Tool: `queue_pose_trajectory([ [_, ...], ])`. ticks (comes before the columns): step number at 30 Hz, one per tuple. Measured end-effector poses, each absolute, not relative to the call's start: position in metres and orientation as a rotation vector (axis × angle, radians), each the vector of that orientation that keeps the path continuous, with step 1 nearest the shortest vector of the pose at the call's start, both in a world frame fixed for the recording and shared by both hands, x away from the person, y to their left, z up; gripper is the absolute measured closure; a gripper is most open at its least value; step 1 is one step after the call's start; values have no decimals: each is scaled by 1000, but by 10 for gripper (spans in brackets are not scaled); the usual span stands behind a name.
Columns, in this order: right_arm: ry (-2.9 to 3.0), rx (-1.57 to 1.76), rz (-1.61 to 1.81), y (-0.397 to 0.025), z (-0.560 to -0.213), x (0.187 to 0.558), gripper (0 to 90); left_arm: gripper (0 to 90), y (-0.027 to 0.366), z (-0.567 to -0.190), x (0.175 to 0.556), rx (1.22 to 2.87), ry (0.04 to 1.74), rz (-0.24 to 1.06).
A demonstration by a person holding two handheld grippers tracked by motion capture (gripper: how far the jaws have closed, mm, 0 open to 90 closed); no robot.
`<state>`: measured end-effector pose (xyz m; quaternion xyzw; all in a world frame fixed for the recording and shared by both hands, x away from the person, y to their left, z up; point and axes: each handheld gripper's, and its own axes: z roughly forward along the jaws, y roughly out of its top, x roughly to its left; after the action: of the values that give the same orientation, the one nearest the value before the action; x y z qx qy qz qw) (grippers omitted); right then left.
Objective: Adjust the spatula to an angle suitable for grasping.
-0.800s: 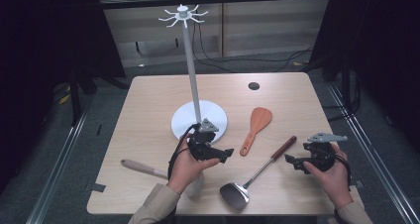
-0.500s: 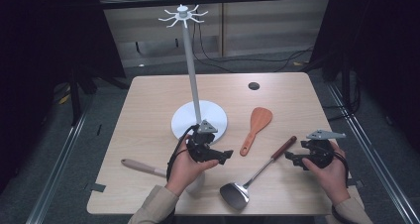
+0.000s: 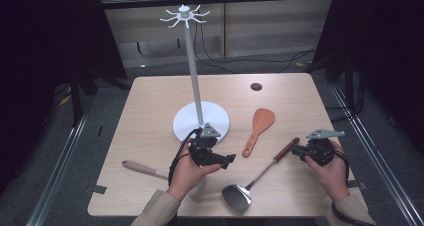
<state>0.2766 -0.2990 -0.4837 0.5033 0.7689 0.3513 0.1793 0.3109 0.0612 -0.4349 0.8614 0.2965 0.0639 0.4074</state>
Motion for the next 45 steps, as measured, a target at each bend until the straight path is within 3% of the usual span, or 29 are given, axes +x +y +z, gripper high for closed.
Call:
queue_pose_trajectory([
  [4,2148,1426,965,-296,-482,278,900,148,61,-436,310,2163,747,162],
  [21,2095,1517,791,-313,-499,302,900,148,70,-436,306,2166,772,181],
  [45,2296,1286,903,-250,-500,307,865,155,49,-443,297,2233,760,124],
])
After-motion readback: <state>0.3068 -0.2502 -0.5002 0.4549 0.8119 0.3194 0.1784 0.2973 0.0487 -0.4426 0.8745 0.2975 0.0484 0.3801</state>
